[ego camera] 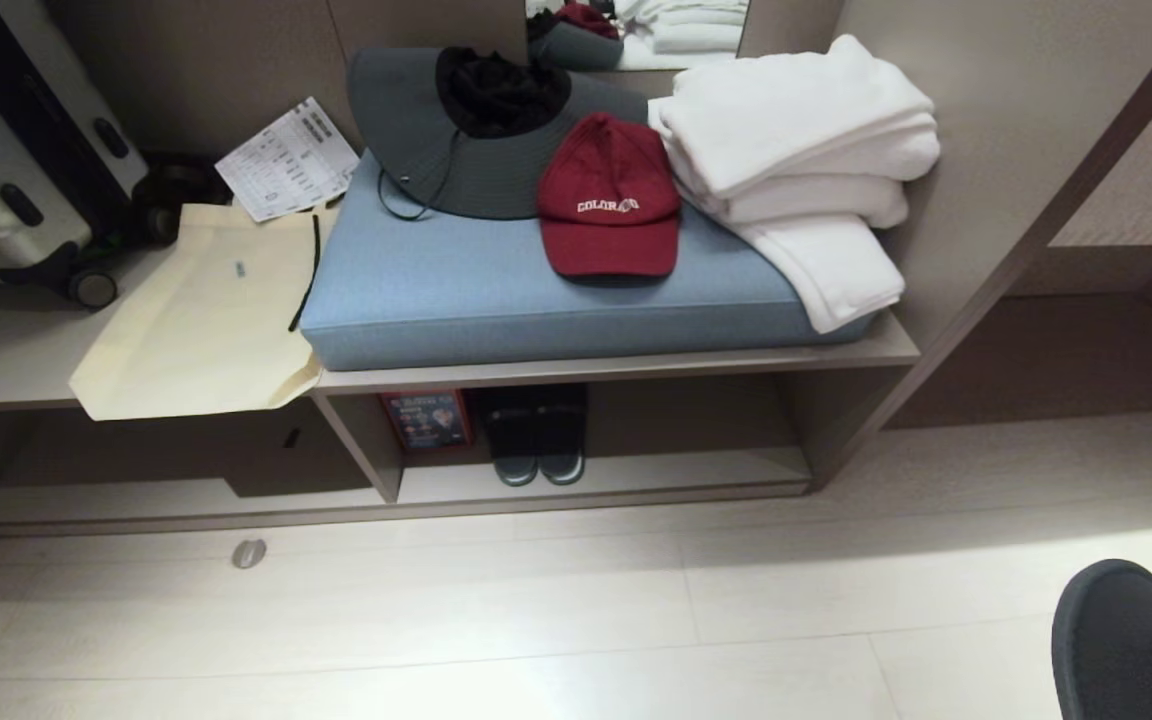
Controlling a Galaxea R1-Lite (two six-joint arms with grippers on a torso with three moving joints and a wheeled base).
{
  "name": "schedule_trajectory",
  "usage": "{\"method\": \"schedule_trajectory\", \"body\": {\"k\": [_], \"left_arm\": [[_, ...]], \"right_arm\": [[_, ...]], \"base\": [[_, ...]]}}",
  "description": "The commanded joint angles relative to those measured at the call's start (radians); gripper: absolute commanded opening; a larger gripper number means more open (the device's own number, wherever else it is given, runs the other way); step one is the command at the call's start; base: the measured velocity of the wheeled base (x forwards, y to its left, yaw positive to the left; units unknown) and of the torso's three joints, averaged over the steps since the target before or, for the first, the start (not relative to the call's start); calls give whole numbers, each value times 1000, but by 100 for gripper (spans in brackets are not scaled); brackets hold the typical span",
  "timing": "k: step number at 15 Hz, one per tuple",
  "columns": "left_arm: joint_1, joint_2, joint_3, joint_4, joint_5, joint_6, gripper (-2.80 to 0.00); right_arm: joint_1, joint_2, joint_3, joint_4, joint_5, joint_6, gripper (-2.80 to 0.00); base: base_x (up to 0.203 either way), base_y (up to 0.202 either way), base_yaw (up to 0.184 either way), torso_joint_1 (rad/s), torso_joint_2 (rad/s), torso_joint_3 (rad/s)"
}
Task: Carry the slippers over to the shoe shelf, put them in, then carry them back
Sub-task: Place the slippers on the floor
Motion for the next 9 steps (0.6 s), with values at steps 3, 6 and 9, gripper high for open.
{"method": "schedule_trajectory", "body": {"k": [3, 6, 9], "left_arm": [[1, 1, 0, 0, 1, 0, -280], [1, 1, 0, 0, 1, 0, -280], [0, 1, 0, 0, 1, 0, -280]], "right_arm": [[0, 1, 0, -1, 1, 0, -280], [0, 1, 0, -1, 1, 0, -280], [0, 1, 0, -1, 1, 0, -280]], "base": [[0, 0, 0, 1, 2, 204], [0, 0, 0, 2, 2, 198], [0, 0, 0, 4, 2, 199]]}}
